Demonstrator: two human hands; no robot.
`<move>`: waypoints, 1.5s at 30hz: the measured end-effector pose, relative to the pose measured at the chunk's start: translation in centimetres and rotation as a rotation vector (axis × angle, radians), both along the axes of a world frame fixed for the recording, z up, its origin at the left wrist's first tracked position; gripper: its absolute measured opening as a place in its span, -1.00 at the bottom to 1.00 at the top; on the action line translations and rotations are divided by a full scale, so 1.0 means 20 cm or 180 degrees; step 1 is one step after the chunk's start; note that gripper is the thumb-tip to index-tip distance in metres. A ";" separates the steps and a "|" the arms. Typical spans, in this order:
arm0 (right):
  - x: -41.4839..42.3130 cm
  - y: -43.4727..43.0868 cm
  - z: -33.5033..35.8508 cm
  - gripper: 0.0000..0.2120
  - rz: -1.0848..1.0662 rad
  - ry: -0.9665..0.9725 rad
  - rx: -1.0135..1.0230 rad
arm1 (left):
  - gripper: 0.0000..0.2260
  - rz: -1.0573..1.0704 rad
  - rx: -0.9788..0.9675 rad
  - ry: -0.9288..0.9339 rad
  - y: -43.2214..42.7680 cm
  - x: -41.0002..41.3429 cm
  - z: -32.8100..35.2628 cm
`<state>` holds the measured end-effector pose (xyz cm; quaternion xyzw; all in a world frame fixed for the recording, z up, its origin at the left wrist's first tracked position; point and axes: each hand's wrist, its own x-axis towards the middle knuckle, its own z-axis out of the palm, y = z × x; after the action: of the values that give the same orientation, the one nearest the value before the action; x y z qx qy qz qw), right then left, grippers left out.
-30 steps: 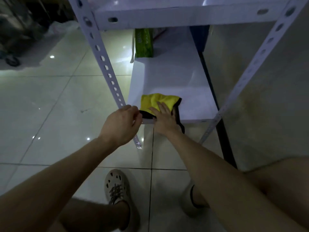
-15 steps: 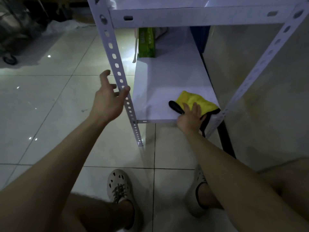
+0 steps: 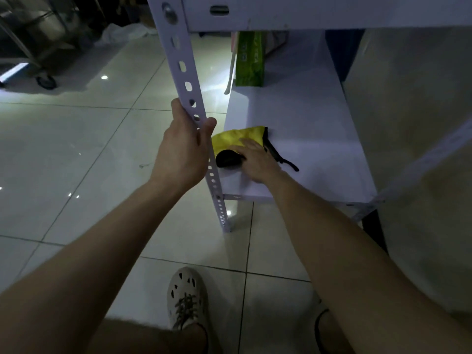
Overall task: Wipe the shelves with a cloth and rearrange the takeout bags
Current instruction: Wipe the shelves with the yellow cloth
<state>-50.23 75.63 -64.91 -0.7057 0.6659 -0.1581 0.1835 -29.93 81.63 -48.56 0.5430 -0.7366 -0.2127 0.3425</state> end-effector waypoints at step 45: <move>-0.44 0.95 0.20 -0.49 -0.0928 0.1488 0.0508 | -0.68 0.0233 0.0452 0.0040 0.04 -0.07 0.07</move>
<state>-59.04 94.71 -60.97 -0.6031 0.7949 0.0371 0.0553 -31.41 82.46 -47.14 0.5911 -0.6971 -0.2552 0.3154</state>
